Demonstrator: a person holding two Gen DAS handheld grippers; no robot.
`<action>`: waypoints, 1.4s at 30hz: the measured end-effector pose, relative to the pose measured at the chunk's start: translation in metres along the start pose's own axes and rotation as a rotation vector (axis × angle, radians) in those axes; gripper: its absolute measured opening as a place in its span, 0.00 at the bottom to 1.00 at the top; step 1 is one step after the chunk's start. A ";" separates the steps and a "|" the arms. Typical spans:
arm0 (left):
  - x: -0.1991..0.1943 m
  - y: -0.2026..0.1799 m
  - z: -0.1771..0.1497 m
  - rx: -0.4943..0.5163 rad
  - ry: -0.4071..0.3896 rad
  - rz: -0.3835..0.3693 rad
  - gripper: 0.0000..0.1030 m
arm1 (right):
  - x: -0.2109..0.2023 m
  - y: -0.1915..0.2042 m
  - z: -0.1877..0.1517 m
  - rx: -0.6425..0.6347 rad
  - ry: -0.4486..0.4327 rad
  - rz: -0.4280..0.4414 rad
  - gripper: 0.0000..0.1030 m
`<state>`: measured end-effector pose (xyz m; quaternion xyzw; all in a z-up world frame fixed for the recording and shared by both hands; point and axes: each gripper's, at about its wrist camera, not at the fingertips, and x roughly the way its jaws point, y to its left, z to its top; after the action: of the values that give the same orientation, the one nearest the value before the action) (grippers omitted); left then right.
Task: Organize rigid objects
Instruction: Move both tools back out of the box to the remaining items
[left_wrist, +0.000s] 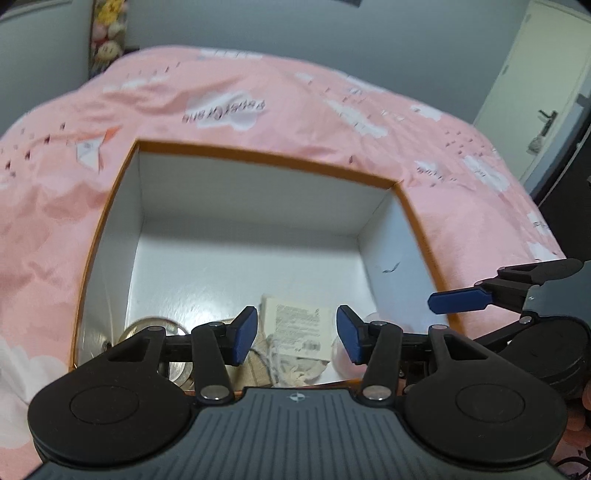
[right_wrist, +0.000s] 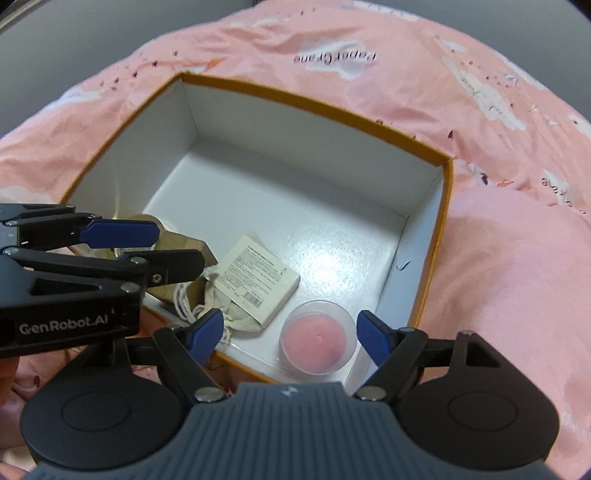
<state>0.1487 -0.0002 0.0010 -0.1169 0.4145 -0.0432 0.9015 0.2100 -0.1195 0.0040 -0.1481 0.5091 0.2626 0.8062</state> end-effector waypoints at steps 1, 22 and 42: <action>-0.004 -0.002 -0.001 0.004 -0.016 -0.003 0.57 | -0.005 0.001 -0.003 0.009 -0.018 0.000 0.76; -0.047 -0.009 -0.034 0.113 -0.036 -0.051 0.58 | -0.037 0.021 -0.080 0.264 -0.138 0.038 0.79; -0.036 0.059 -0.098 0.005 0.315 -0.066 0.76 | 0.013 0.062 -0.111 0.278 0.122 0.205 0.80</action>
<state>0.0496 0.0459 -0.0485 -0.1199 0.5464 -0.0918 0.8238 0.0963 -0.1209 -0.0541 0.0017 0.6007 0.2612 0.7556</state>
